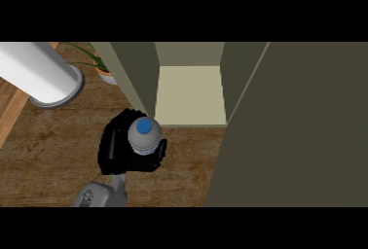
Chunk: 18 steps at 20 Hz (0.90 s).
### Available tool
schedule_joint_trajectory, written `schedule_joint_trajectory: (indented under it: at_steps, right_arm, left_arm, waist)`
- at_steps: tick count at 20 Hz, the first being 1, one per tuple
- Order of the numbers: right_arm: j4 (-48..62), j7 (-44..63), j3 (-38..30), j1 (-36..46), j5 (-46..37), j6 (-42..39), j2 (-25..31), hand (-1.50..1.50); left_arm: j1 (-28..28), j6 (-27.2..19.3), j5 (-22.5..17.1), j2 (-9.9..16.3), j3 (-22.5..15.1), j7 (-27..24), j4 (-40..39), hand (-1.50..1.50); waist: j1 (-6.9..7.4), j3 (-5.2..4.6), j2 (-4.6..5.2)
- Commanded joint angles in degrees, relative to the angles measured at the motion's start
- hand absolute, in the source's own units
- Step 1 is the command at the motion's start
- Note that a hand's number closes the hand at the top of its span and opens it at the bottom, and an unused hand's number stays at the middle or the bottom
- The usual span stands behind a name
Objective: Pick up the bottled water, place it into the cabinet and close the cabinet
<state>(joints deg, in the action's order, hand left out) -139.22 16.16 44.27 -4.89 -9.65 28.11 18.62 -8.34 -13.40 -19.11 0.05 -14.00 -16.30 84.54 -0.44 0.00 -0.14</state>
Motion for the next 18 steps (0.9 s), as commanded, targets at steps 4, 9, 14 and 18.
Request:
schedule_joint_trajectory:
  at_steps: [4,9,14,18]
  right_arm:
    - [-7.5,2.0,1.1,-2.2,-2.4,-1.4,2.1,-1.50]
    - [-7.5,1.4,6.7,-5.2,-7.3,1.6,1.3,-1.50]
    - [-5.8,-3.6,3.0,-5.7,-2.5,0.9,3.5,-1.50]
    - [-4.4,-0.3,2.9,-2.6,-3.4,0.5,0.8,-1.50]
  left_arm:
    - [-9.0,-9.8,0.1,0.0,-5.1,0.1,-4.0,1.50]
    - [-14.6,-12.6,-1.2,0.0,-3.3,-0.7,-8.4,1.50]
    - [-24.6,-16.2,1.2,1.0,-0.3,4.7,-13.9,1.50]
    - [-28.7,-21.0,1.4,0.0,-4.0,4.4,-17.8,1.50]
  waist:
    - [-0.41,-0.01,0.07]
    - [-0.64,-0.04,0.02]
    - [-0.63,0.03,0.08]
    - [-0.43,-0.01,0.08]
